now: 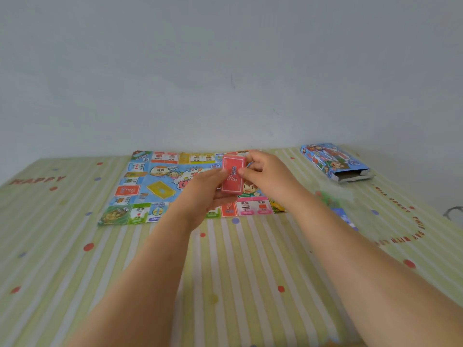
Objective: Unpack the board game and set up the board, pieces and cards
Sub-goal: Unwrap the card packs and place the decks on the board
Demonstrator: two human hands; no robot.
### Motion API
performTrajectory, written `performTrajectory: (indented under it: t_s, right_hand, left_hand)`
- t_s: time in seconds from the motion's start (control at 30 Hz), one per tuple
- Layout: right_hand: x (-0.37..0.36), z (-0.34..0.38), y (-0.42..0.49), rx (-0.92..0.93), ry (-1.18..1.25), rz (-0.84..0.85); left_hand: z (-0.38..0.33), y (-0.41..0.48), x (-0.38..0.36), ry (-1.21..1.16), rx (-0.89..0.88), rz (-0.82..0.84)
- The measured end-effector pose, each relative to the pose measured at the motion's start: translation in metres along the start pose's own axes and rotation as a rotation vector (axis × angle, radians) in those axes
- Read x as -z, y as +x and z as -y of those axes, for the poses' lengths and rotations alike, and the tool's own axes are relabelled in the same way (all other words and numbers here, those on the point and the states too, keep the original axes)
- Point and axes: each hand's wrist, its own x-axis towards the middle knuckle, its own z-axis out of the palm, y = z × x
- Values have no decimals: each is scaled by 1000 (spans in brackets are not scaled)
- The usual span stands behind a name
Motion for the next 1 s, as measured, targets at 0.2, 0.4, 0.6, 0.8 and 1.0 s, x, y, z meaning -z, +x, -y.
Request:
performTrajectory:
  t_s: [0.2, 0.4, 0.6, 0.8, 1.0]
  right_hand:
    - [-20, -1, 24, 24, -155, -53]
    - [-29, -12, 32, -36, 59, -75]
    - [-28, -22, 30, -104, 229, -96]
    - [-24, -25, 28, -106, 279, -133]
    - [-25, -26, 27, -77, 249, -153]
  left_hand:
    - [7, 12, 11, 11, -23, -89]
    - [9, 22, 14, -4, -41, -136]
    - [13, 25, 14, -36, -9, -103]
    - [13, 25, 13, -165, 4, 0]
    - [12, 22, 12, -260, 22, 76]
